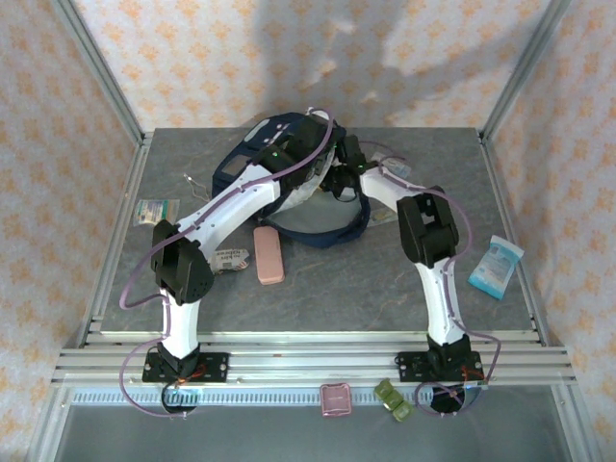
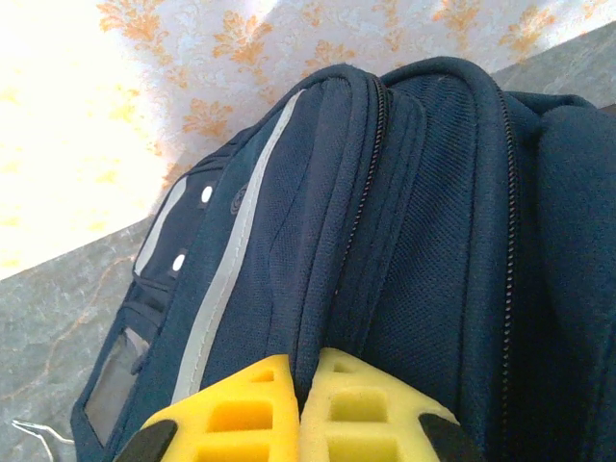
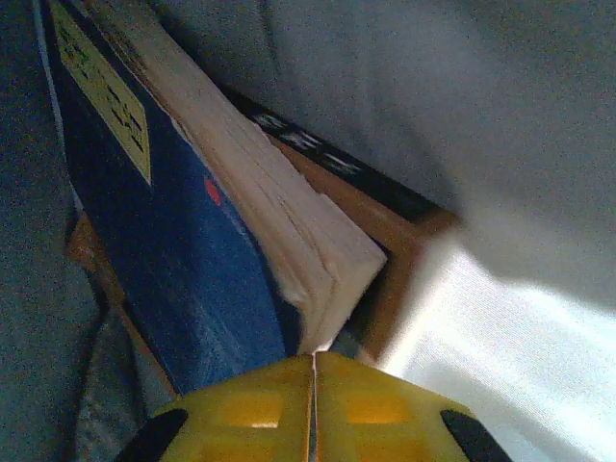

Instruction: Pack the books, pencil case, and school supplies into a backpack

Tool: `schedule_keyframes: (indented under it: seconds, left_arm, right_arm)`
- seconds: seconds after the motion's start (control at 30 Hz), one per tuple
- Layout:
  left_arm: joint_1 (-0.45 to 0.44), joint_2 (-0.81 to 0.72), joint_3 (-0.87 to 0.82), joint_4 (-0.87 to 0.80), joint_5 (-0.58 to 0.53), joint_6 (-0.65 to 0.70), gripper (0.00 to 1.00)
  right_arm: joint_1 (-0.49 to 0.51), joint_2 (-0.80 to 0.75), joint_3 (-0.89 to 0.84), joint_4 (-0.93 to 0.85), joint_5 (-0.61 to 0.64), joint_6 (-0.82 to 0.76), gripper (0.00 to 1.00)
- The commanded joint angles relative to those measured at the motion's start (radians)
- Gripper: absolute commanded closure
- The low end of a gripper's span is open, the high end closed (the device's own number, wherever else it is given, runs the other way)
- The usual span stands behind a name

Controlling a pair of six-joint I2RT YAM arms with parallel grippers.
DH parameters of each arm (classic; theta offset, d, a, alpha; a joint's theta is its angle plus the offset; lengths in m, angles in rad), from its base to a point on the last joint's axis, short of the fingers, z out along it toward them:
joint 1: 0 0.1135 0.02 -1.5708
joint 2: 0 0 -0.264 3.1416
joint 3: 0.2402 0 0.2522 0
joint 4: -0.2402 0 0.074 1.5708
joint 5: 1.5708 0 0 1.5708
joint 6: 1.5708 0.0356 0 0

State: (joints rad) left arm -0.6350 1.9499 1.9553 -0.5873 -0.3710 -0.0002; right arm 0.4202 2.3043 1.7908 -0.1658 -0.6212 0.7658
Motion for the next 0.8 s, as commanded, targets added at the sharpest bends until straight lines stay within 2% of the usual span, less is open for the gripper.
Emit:
schedule_keyframes:
  seconds: [0.0,0.1,0.23,0.33,0.5,0.77]
  left_arm:
    - [-0.017,-0.006,0.091,0.090,0.017,-0.091,1.00]
    - [-0.019,0.015,0.118,0.090,0.036,-0.141,1.00]
    - [-0.019,0.040,0.142,0.107,0.044,-0.205,1.00]
    - [-0.019,0.082,0.197,0.090,0.008,-0.256,1.00]
    - [-0.018,0.126,0.243,0.105,-0.042,-0.338,1.00]
    - [-0.020,0.189,0.255,0.153,-0.033,-0.518,1.00]
  right_arm:
    - [0.011,0.054,0.062,0.029,-0.056,0.014,0.90]
    - [0.011,-0.013,-0.031,0.053,-0.030,-0.020,0.89]
    - [-0.001,-0.187,-0.216,0.048,0.011,-0.085,0.76]
    - [-0.008,-0.344,-0.375,0.051,0.058,-0.120,0.71]
    - [-0.009,-0.568,-0.575,0.023,0.160,-0.154,0.72]
    - [-0.009,-0.840,-0.846,0.008,0.257,-0.154,0.78]
